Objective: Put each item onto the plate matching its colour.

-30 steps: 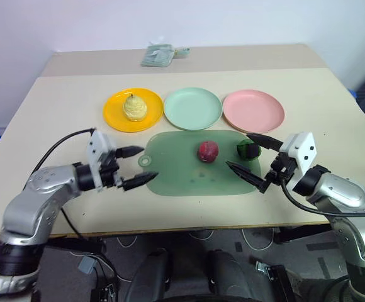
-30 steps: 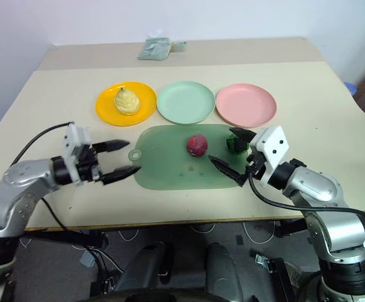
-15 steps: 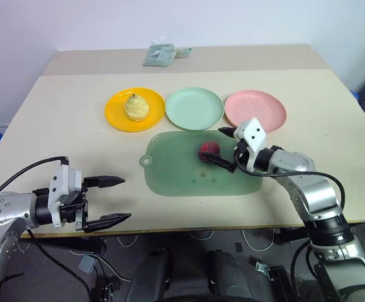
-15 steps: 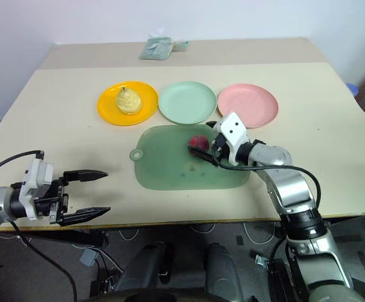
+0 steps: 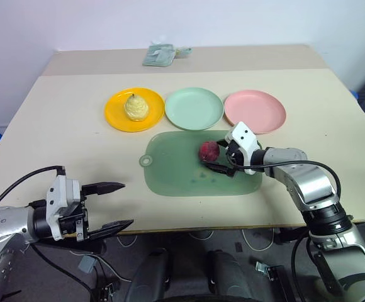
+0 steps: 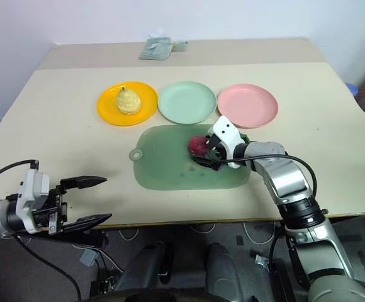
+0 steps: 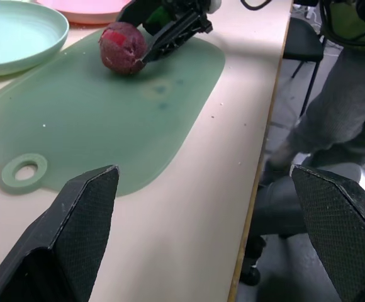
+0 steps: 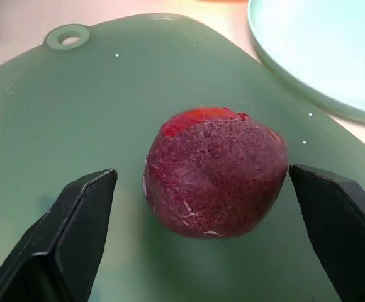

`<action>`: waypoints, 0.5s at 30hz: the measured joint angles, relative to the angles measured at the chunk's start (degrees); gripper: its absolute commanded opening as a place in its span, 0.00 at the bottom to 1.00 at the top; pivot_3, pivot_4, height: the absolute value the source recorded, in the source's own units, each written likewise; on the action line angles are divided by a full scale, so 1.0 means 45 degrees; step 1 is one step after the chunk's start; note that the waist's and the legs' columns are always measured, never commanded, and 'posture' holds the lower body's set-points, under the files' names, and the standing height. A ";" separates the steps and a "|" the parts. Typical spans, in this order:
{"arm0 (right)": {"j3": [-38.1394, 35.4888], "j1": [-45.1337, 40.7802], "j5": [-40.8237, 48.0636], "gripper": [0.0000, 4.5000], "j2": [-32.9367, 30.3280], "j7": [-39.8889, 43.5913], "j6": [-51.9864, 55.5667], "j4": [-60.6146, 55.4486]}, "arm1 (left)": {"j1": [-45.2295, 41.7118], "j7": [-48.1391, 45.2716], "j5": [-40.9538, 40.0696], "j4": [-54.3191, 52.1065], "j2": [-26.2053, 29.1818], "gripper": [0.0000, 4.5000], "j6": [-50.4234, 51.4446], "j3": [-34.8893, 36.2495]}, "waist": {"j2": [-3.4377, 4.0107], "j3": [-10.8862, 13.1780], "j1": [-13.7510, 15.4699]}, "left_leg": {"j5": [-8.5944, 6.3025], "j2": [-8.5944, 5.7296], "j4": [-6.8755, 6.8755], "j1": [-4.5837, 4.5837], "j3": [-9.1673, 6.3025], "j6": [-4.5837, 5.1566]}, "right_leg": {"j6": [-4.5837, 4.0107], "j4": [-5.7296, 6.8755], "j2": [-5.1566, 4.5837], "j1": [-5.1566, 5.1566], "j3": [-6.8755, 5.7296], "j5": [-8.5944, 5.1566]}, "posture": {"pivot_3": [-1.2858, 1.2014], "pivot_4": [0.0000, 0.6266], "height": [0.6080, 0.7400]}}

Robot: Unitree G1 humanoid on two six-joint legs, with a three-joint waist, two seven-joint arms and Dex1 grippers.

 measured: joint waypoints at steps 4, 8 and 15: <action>-0.0011 -0.0351 0.0033 1.00 0.0248 0.0026 0.0001 0.0436 | -0.0096 0.0331 -0.0044 -0.0093 -0.0113 0.99 0.0030 -0.0006 | 0.0000 0.0000 -0.0012 | 0.0000 0.0000 -0.0001 0.0000 0.0000 0.0000 | 0.0001 -0.0001 0.0001 0.0000 -0.0001 0.0001 | 0.52 0.24 1.00; -0.0013 -0.0382 0.0032 1.00 0.0464 0.0015 -0.0025 0.0801 | -0.0178 0.0711 -0.0162 -0.0163 -0.0317 0.99 0.0117 -0.0065 | 0.0000 0.0000 -0.0007 | 0.0000 -0.0001 -0.0001 0.0000 0.0000 0.0000 | 0.0025 0.0000 0.0002 -0.0001 -0.0001 0.0014 | 0.52 0.24 1.00; -0.0013 -0.0379 0.0006 0.69 0.0585 0.0015 -0.0128 0.0902 | -0.0483 0.1111 -0.0217 -0.0296 -0.0318 1.00 0.0289 -0.0462 | 0.0000 0.0000 -0.0026 | 0.0000 0.0000 -0.0001 0.0000 0.0000 -0.0001 | 0.0027 0.0000 0.0004 -0.0002 -0.0001 0.0016 | 0.52 0.24 1.00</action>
